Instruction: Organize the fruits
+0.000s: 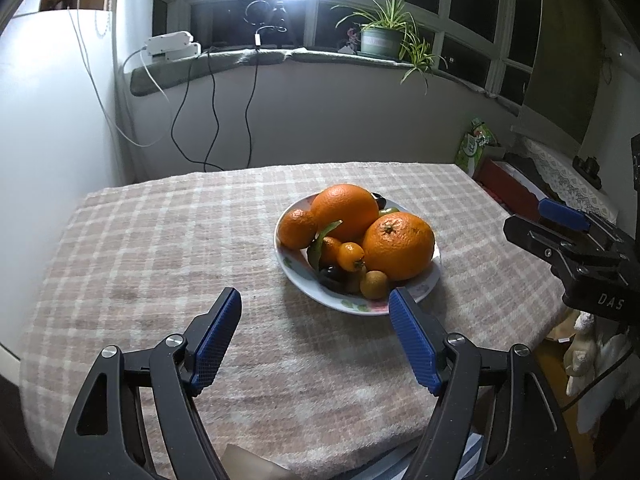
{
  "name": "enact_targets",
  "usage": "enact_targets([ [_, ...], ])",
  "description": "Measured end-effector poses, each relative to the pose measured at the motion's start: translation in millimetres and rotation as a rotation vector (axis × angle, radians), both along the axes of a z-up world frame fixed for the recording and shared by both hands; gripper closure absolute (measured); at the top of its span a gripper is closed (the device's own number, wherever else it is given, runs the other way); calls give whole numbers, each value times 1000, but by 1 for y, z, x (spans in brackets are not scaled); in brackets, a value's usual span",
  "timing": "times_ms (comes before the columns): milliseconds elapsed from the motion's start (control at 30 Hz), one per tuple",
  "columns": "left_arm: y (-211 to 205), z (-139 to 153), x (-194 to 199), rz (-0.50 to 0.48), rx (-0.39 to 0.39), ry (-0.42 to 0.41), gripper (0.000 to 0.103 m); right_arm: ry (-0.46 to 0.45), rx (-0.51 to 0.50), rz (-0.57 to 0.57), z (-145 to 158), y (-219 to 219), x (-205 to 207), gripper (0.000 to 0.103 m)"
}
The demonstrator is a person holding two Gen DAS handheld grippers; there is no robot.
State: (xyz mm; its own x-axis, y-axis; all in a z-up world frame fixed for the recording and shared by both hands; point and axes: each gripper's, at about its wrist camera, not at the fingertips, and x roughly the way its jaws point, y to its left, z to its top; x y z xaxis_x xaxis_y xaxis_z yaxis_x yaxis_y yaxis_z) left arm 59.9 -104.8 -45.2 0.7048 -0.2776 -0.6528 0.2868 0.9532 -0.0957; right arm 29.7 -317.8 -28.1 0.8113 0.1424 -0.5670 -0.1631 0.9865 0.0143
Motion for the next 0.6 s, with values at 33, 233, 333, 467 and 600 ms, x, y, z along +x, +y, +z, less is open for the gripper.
enact_targets([
  [33, 0, 0, -1, 1, 0, -1, 27, 1, 0, 3, 0, 1, -1, 7],
  [233, 1, 2, -3, 9, -3, -5, 27, 8, -2, 18, -1, 5, -3, 7],
  [333, 1, 2, -4, 10, -1, -5, 27, 9, -5, 21, -2, 6, -3, 7],
  [467, 1, 2, -4, 11, -1, -5, 27, 12, 7, 30, -2, 6, -3, 7],
  [600, 1, 2, -4, 11, 0, -6, 27, 13, 12, 33, -2, 5, -4, 7],
])
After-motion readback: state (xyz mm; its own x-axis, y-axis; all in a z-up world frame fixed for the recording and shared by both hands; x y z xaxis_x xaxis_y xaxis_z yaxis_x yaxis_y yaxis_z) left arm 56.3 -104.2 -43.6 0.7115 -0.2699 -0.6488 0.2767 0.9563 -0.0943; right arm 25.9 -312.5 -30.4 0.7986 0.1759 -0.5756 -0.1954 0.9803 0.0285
